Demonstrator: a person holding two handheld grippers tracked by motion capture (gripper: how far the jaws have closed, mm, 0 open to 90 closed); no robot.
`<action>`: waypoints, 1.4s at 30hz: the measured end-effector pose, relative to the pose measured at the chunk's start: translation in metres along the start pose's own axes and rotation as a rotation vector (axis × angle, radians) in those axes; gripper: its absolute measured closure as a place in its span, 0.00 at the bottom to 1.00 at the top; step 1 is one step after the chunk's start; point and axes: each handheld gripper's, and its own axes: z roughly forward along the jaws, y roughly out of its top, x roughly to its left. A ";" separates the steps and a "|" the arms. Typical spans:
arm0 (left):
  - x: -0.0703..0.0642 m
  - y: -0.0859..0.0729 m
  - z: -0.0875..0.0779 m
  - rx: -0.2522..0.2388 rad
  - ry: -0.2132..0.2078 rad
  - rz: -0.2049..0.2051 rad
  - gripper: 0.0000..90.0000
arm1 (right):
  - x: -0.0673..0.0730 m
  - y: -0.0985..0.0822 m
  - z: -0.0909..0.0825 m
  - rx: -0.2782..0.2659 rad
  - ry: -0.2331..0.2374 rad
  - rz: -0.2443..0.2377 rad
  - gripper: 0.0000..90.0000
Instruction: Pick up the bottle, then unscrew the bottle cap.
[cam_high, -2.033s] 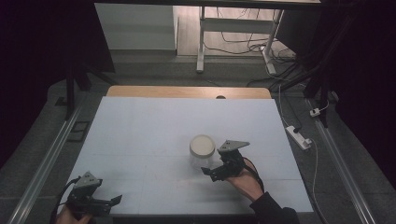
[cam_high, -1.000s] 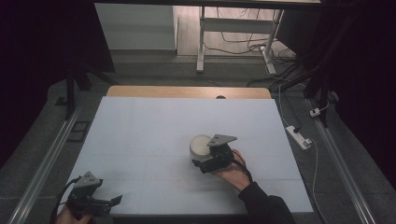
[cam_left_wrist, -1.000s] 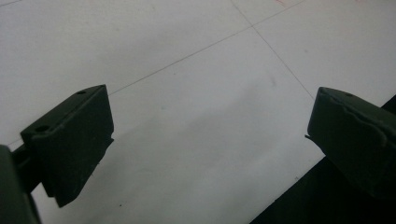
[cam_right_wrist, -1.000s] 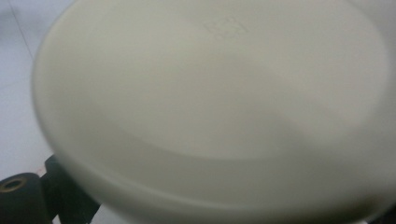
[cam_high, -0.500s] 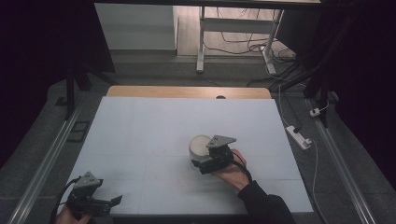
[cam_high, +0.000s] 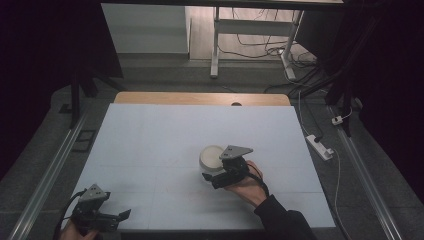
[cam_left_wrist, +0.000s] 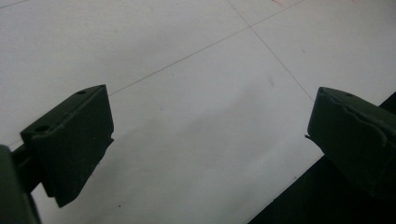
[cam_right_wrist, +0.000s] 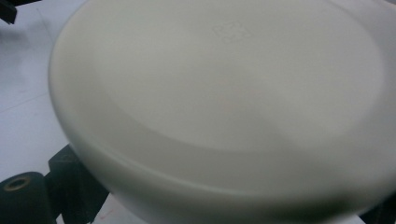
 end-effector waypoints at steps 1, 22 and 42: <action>0.000 0.000 0.000 0.000 0.000 0.001 0.01 | 0.002 0.000 0.000 0.001 0.002 -0.003 0.07; 0.000 0.000 0.000 0.003 0.000 0.002 0.01 | 0.036 0.012 -0.005 -0.001 0.077 -0.062 0.07; 0.001 0.001 -0.001 -0.008 0.000 -0.019 0.00 | 0.042 0.013 -0.005 -0.006 0.098 -0.065 0.07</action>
